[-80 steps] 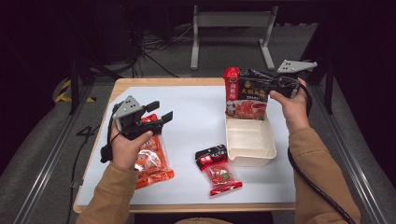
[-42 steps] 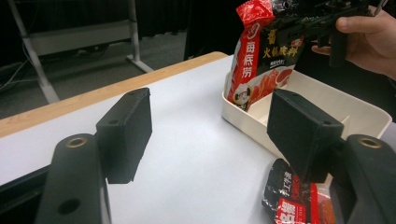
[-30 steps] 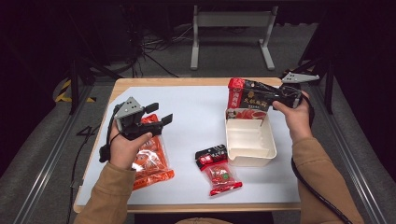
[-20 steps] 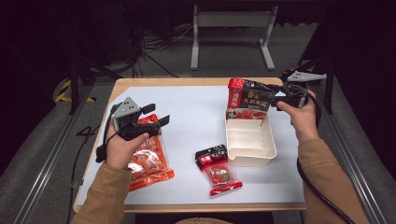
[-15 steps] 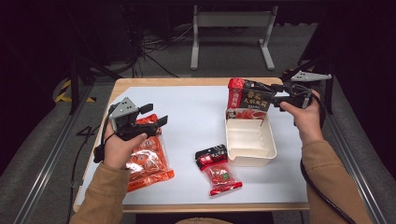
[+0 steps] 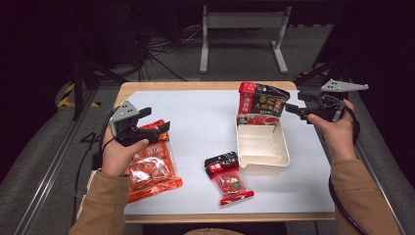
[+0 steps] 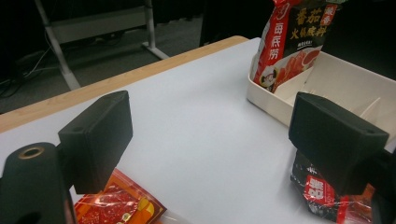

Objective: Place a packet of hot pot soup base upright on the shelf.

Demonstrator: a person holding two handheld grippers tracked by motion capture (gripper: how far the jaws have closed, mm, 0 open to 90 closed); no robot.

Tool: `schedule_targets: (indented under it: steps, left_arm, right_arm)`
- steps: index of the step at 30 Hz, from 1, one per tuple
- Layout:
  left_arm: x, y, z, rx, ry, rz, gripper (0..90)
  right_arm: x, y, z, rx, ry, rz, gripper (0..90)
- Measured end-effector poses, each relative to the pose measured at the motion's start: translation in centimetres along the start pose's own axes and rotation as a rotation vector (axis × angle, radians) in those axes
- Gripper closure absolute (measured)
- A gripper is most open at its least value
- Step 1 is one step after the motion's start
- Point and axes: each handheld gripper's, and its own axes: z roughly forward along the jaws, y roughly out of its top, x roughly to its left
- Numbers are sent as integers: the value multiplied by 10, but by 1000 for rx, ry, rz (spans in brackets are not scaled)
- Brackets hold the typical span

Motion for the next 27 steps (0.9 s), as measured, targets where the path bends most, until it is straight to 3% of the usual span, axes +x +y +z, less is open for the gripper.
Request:
schedule_targets:
  steps: [13, 16, 24, 27]
  left_arm:
    - [11, -2, -6, 20, -16, -16, 94]
    - [16, -3, -11, 22, 25, -1, 102]
    - [28, -9, -21, 13, 48, 31, 133]
    - [37, -15, -25, 21, 52, 34, 186]
  right_arm:
    - [11, -2, -20, 7, 19, -16, 254]
    - [16, -4, -22, -5, 46, -22, 251]
    - [23, -10, -23, -9, 71, -42, 250]
    - [24, -14, -24, -11, 75, -45, 250]
